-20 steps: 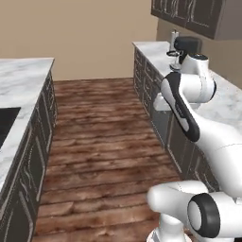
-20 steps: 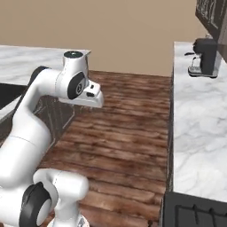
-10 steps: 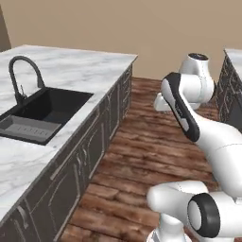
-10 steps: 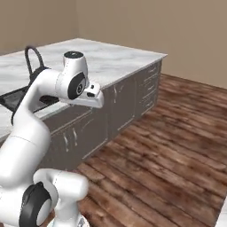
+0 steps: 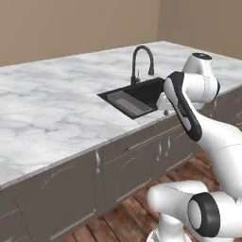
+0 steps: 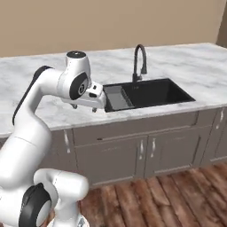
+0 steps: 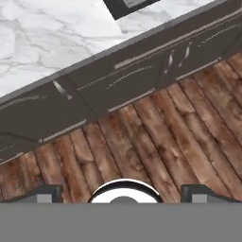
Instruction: Retrieve the fish from the fridge and place it on the saucepan with marinade on the stove.
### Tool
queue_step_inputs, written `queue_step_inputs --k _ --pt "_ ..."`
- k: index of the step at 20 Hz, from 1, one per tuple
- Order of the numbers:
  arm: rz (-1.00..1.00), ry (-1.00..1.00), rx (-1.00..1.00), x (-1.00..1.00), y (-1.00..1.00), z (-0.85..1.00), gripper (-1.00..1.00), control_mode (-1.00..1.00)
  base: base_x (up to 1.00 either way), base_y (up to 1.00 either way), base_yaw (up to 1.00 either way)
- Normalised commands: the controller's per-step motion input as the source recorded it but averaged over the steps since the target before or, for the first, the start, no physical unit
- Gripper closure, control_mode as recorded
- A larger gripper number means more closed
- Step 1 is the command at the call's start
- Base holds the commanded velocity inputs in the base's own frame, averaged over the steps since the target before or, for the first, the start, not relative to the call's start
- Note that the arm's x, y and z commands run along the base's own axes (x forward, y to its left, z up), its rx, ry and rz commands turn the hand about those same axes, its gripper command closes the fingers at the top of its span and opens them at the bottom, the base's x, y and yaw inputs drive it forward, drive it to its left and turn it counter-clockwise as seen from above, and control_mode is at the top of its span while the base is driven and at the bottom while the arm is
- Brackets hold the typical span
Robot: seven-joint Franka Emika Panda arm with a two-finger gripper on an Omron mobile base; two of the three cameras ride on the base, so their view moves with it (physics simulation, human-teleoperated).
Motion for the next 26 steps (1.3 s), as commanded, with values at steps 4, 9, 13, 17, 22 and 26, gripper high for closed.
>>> queue_step_inputs --k 4,9,13,17,22,26 --pt "0.00 0.00 0.00 0.00 0.00 0.00 -1.00 1.00 0.00 0.16 0.99" --pt "0.00 0.00 0.00 0.00 0.00 0.00 -1.00 1.00 0.02 0.68 0.79" --pt "0.00 0.00 0.00 0.00 0.00 0.00 -1.00 1.00 -0.05 1.00 0.54" --pt "0.00 0.00 0.00 0.00 0.00 0.00 -1.00 1.00 -0.01 1.00 0.58" --pt "0.00 0.00 0.00 0.00 0.00 0.00 -1.00 1.00 0.01 0.53 0.88" --pt "0.00 0.00 0.00 0.00 0.00 0.00 -1.00 1.00 0.00 0.29 0.96"
